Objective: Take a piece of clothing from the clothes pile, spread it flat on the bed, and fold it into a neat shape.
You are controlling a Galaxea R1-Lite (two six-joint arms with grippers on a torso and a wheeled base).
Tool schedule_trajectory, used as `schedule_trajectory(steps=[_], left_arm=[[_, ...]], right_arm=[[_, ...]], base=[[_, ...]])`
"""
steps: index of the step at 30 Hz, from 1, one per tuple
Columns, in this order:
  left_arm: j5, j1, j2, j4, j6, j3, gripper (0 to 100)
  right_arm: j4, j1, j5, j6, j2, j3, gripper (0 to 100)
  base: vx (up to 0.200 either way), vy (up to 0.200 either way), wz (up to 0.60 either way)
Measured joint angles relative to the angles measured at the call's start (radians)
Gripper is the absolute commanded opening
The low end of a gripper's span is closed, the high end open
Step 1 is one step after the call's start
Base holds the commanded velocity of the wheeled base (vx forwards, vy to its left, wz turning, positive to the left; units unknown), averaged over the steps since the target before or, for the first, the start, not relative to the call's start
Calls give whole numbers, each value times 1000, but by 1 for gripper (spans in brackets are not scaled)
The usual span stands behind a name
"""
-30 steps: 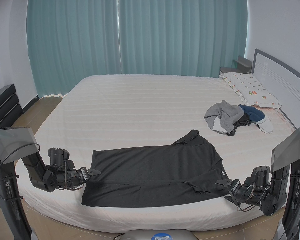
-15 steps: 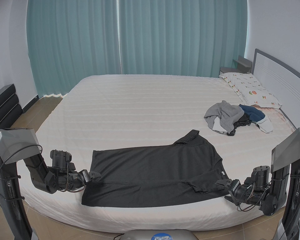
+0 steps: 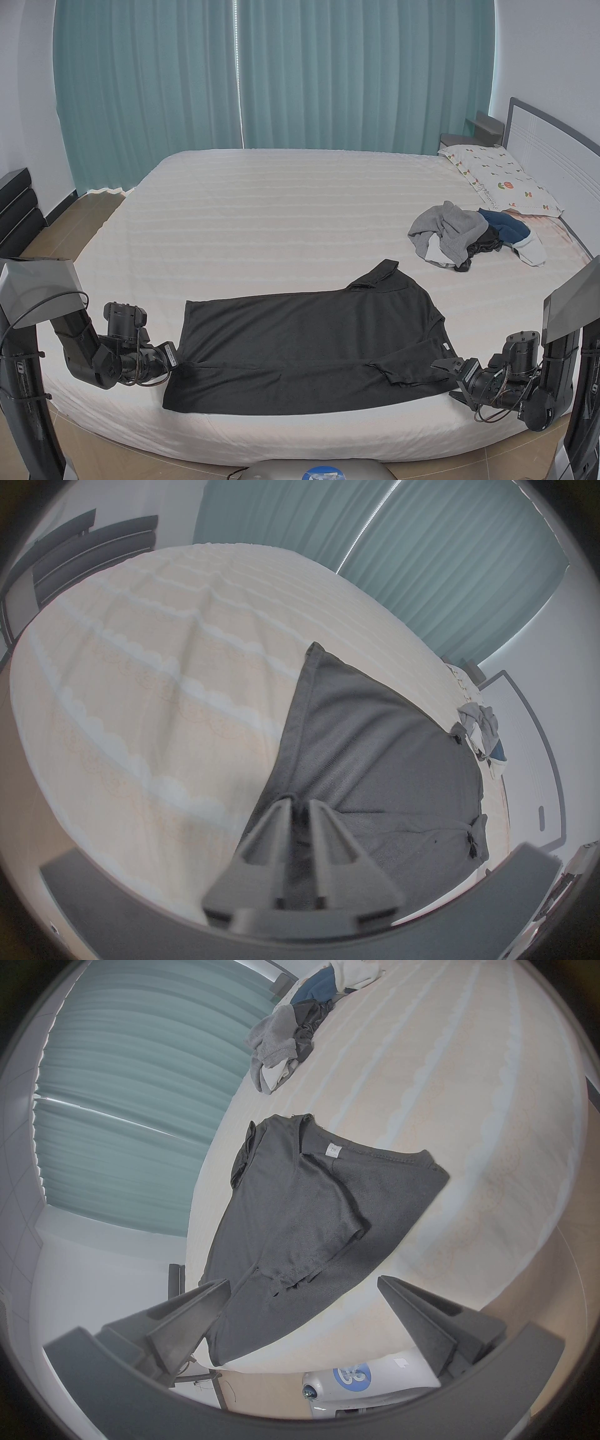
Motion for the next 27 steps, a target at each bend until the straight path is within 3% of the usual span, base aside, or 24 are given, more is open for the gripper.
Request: schedule_trajectory(steps=[12, 20, 27], left_arm=[[2, 4, -20, 0, -1, 10, 0], [2, 5, -92, 1, -1, 41, 0], [0, 4, -140, 1, -1, 61, 0]], right_arm=[[0, -5, -43, -32, -60, -1, 100], [0, -6, -61, -175, -97, -35, 100], [36, -32, -59, -349, -87, -92, 100]], base=[[0, 0, 0], [0, 0, 0], [0, 0, 0]])
